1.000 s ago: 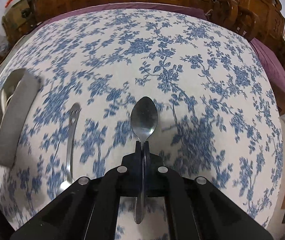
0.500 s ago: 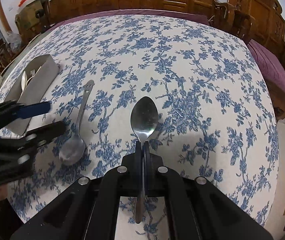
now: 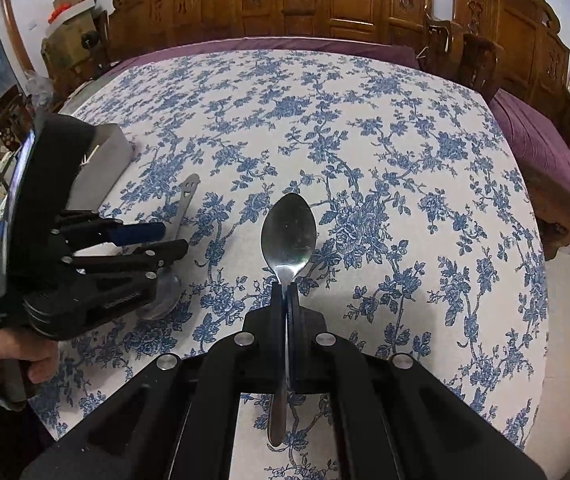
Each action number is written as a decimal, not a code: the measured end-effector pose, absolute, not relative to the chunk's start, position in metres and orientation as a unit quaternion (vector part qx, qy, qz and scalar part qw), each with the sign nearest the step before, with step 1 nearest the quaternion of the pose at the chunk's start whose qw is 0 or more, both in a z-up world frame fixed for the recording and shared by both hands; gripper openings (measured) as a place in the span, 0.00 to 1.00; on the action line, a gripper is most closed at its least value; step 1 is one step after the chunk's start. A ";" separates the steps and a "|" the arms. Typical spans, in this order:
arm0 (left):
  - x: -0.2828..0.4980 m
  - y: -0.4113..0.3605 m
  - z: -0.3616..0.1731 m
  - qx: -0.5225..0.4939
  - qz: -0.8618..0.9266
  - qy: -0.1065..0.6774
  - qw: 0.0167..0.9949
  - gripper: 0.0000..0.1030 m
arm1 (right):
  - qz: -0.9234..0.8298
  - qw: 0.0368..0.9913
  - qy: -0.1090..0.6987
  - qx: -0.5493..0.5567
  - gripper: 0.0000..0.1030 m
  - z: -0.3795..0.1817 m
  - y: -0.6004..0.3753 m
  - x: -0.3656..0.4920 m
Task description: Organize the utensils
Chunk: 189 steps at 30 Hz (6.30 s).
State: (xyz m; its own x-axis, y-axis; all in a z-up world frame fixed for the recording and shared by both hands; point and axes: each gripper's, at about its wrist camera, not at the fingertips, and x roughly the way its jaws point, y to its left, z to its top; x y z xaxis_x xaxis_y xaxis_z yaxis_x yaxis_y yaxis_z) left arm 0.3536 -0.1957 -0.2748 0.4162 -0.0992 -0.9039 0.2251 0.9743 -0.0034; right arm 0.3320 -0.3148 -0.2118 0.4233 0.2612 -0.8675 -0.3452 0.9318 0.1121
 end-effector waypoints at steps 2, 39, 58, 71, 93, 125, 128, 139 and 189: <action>0.351 -0.196 -0.275 0.061 -0.097 0.531 0.839 0.22 | 0.182 0.843 0.504 -0.042 0.03 -0.210 -0.314 0.330; 0.334 -0.156 -0.225 0.044 -0.128 0.499 0.856 0.05 | 0.193 0.856 0.477 -0.052 0.03 -0.169 -0.279 0.309; 0.313 -0.063 -0.167 0.027 -0.103 0.451 0.886 0.05 | 0.229 0.858 0.453 -0.075 0.03 -0.134 -0.195 0.314; 0.315 -0.005 -0.196 0.004 -0.078 0.465 0.882 0.05 | 0.252 0.854 0.446 -0.089 0.03 -0.124 -0.140 0.319; 0.309 0.049 -0.208 -0.041 -0.072 0.446 0.891 0.05 | 0.273 0.840 0.457 -0.104 0.03 -0.136 -0.076 0.333; 0.305 0.109 -0.188 -0.043 -0.032 0.402 0.914 0.05 | 0.297 0.825 0.473 -0.084 0.01 -0.188 0.000 0.363; 0.303 0.106 -0.188 -0.041 -0.031 0.399 0.915 0.05 | 0.293 0.831 0.468 -0.073 0.01 -0.187 -0.007 0.360; 0.292 0.090 -0.179 -0.023 -0.013 0.388 0.921 0.43 | 0.275 0.858 0.433 -0.026 0.10 -0.173 -0.045 0.337; 0.112 -0.006 -0.046 0.014 -0.021 0.310 0.951 0.93 | 0.139 0.949 0.282 0.033 0.98 -0.020 -0.191 0.121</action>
State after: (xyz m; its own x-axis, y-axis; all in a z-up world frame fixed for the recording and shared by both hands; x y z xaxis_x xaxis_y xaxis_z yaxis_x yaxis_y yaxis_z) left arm 0.1123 -0.0057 -0.0459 0.8075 -0.0308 -0.5891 0.0481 0.9987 0.0137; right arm 0.1211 -0.1909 -0.0195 0.8019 0.2829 -0.5263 -0.2455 0.9590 0.1415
